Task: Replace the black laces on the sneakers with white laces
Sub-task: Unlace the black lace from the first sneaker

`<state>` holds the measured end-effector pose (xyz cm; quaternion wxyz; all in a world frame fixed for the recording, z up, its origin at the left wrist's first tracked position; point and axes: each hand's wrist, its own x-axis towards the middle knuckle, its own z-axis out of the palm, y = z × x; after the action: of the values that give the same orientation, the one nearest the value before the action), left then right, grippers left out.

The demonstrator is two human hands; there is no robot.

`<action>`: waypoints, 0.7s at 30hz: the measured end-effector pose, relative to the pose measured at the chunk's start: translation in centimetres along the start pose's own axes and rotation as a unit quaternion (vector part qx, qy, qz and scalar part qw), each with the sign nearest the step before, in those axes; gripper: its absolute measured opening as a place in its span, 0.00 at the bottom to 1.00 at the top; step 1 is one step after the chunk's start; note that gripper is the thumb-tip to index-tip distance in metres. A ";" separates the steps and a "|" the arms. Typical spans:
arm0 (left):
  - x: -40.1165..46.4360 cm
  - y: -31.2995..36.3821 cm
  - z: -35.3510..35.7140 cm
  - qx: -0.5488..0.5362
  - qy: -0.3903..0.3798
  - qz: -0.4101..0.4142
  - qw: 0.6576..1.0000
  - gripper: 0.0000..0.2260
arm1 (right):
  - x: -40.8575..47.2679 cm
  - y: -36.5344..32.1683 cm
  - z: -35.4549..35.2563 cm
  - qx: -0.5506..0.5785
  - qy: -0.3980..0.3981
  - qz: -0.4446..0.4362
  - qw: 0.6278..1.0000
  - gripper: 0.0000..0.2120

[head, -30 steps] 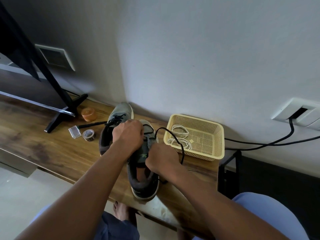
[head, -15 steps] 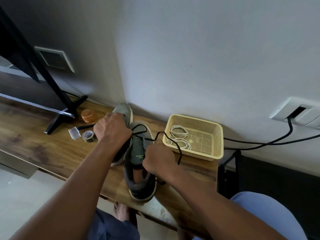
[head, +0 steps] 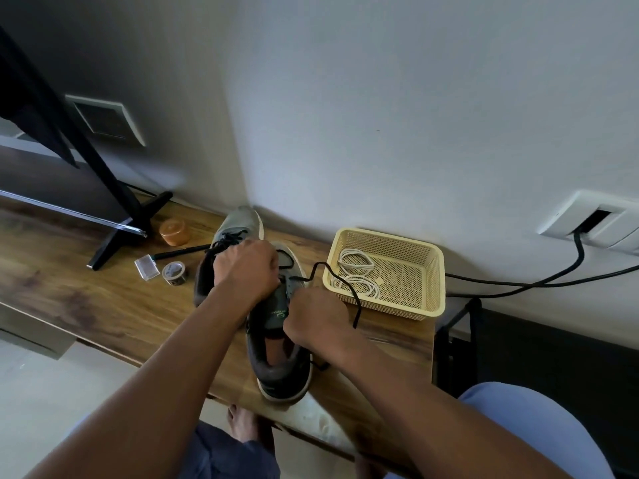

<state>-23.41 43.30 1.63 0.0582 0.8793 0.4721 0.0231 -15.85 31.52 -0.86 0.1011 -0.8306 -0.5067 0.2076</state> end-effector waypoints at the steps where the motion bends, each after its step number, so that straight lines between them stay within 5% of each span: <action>1: 0.1 -0.1 0.1 -0.017 0.009 -0.008 1.000 0.03 | 0.0 0.0 0.0 0.001 0.000 -0.002 1.000 0.10; 8: 0.4 -1.4 -0.9 -0.059 0.153 -0.112 0.980 0.05 | 0.0 0.1 0.1 -0.002 0.003 -0.005 1.000 0.10; 16: 0.4 -0.4 -1.7 -0.065 0.013 0.066 0.996 0.10 | 0.2 0.2 -0.3 0.015 0.002 0.004 1.000 0.05; 21: 0.2 0.0 -0.2 -0.025 -0.008 0.034 0.999 0.05 | 0.3 0.1 -0.3 0.023 0.006 0.013 1.000 0.03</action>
<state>-23.34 43.50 1.86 0.0828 0.8932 0.4410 0.0300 -15.48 31.72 -0.68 0.1202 -0.8357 -0.4906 0.2153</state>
